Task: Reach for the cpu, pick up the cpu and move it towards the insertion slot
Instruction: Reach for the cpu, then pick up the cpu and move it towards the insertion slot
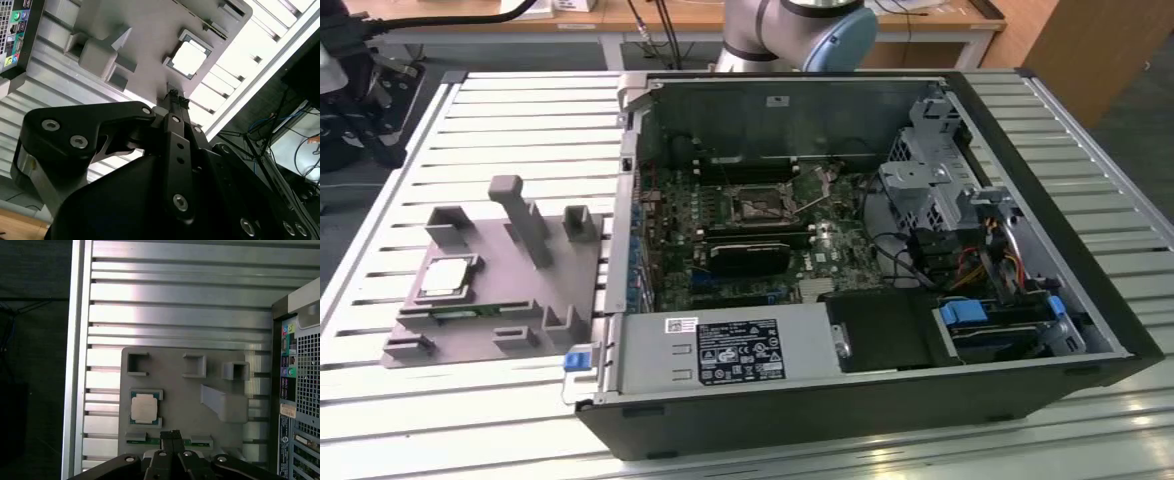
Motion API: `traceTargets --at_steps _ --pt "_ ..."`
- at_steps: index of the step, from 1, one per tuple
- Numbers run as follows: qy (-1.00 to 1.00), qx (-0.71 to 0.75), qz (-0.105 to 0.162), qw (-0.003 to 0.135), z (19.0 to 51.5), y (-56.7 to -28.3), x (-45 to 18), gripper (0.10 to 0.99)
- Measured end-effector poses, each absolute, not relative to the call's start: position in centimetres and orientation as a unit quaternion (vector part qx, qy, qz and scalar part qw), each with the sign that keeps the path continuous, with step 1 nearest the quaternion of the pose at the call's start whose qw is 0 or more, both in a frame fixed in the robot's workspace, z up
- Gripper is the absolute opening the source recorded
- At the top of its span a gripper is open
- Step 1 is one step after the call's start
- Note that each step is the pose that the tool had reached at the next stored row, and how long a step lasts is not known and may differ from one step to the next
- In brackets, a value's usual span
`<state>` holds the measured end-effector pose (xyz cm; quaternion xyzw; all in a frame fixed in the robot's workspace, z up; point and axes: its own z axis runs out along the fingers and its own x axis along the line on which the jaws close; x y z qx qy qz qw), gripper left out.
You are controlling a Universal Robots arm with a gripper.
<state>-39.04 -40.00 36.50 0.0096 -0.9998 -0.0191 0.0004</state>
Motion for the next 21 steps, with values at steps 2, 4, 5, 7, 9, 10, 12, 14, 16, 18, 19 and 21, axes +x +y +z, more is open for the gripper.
traceTargets --at_steps 2,4,5,7,9,10,12,14,16,18,19,21 --pt "-1.0 0.01 -0.019 0.0 36.5 -40.0 -39.1 0.106" --pt "-1.0 0.01 -0.019 0.0 36.4 -40.0 -39.3 0.106" --pt "-1.0 0.01 -0.019 0.0 36.4 -40.0 -39.5 0.106" --pt "-1.0 0.01 -0.019 0.0 36.3 -40.0 -39.9 0.106" --pt "-1.0 0.01 -0.019 0.0 36.2 -40.1 -40.3 0.106" --pt "-1.0 0.01 -0.019 0.0 36.2 -40.1 -40.4 0.106" --pt "-1.0 0.01 -0.019 0.0 36.0 -40.2 -40.7 0.106" --pt "-1.0 0.01 -0.019 0.0 35.9 -40.2 -41.0 0.106" --pt "-1.0 0.011 -0.019 0.0 35.6 -40.2 -41.1 0.114" --pt "-1.0 0.011 -0.018 0.0 35.4 -40.2 -41.2 0.231" --pt "-1.0 0.011 -0.018 0.0 35.3 -40.2 -41.2 0.231" --pt "-1.0 0.011 -0.018 0.0 35.1 -40.2 -41.2 0.353"
